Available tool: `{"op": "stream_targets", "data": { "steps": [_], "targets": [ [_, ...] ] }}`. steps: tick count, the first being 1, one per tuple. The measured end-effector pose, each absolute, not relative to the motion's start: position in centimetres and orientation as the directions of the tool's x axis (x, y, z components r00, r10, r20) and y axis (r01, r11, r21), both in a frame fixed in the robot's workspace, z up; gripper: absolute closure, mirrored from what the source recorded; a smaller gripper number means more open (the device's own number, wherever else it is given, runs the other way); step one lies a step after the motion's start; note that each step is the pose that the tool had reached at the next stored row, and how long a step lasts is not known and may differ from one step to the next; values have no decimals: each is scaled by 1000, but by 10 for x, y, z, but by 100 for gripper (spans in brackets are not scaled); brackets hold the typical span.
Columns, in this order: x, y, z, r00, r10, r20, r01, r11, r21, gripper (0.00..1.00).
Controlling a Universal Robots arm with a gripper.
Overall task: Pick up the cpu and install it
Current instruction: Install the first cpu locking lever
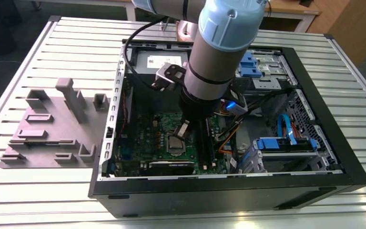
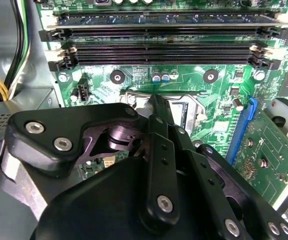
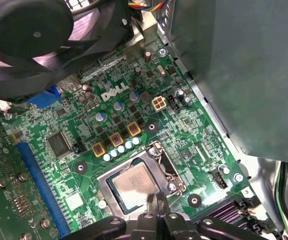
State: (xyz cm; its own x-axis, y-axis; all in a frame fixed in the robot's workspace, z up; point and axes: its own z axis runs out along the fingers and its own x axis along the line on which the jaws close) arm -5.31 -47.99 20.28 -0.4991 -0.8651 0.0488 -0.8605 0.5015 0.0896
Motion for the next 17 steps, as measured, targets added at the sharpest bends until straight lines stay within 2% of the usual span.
{"op": "stream_targets", "data": {
  "steps": [17],
  "targets": [
    [-53,-485,200,-572,-818,55,-814,575,86,90]
  ]
}}
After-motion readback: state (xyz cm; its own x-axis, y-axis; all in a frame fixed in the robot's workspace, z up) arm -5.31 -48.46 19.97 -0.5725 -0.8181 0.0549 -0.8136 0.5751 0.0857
